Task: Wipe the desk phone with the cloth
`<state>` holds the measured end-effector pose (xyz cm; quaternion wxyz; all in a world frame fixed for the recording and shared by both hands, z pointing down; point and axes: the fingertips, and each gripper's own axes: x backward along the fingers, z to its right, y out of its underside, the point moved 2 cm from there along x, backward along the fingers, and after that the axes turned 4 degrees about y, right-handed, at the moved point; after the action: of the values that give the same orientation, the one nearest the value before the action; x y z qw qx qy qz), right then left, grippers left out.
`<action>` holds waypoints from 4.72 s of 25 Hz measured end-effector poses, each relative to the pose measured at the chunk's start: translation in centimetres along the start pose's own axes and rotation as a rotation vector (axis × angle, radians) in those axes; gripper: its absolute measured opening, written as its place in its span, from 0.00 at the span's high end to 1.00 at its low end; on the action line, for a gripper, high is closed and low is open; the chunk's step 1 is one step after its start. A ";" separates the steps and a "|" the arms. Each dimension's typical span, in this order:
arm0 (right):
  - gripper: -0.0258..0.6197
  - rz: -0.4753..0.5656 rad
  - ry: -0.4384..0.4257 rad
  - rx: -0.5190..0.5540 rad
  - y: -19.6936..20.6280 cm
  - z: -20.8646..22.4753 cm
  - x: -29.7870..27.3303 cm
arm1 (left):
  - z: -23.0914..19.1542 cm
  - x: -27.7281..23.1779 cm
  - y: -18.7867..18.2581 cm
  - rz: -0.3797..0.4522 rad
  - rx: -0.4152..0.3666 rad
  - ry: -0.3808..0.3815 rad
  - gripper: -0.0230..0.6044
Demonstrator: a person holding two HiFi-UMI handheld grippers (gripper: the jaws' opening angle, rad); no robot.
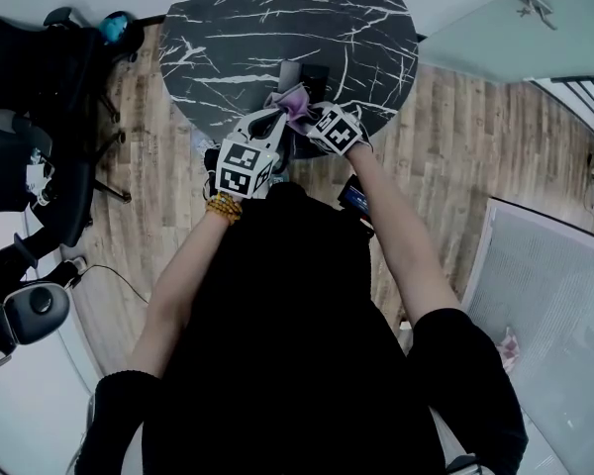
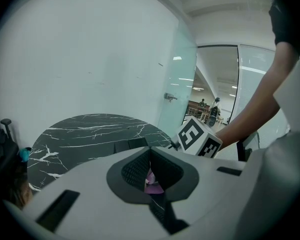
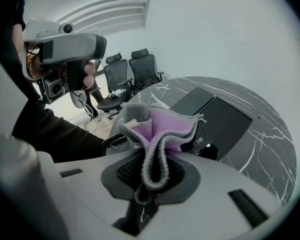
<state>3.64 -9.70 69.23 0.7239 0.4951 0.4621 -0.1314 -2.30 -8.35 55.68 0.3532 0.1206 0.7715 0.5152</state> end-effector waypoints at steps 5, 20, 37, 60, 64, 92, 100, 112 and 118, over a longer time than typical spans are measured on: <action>0.88 -0.007 -0.018 0.006 0.3 -0.2 -0.4 | -0.2 0.1 0.1 0.004 0.007 -0.004 0.94; 0.88 -0.050 -0.087 0.015 1.0 -1.1 -0.7 | -0.2 -0.4 0.0 0.006 0.012 -0.007 0.94; 0.87 -0.109 -0.210 -0.010 1.8 -3.6 -1.1 | -0.2 0.2 -0.2 0.012 0.004 -0.018 0.94; 0.87 0.306 0.131 0.049 -9.5 8.3 7.1 | -0.4 0.0 -0.2 0.003 0.006 -0.017 0.94; 0.87 0.317 0.247 0.067 -9.6 9.9 7.4 | -0.9 0.3 -0.2 0.006 0.013 -0.030 0.94; 0.87 0.172 0.259 -0.095 -4.7 11.3 3.9 | -0.8 -0.2 0.3 -0.006 0.025 -0.027 0.94; 0.87 0.168 0.247 -0.095 -3.9 10.4 3.7 | -0.5 -0.4 0.1 -0.004 0.021 -0.020 0.94; 0.87 0.162 0.230 -0.115 -2.8 8.8 3.2 | -0.7 -0.7 -0.2 0.008 0.019 -0.023 0.94; 0.87 0.146 0.213 -0.120 -2.0 7.7 2.9 | -1.4 -1.4 -1.7 0.029 0.017 -0.035 0.94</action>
<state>8.09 -16.34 66.35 0.7068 0.4942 0.5063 0.0028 -1.93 -10.80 55.09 0.3580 0.1440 0.7677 0.5115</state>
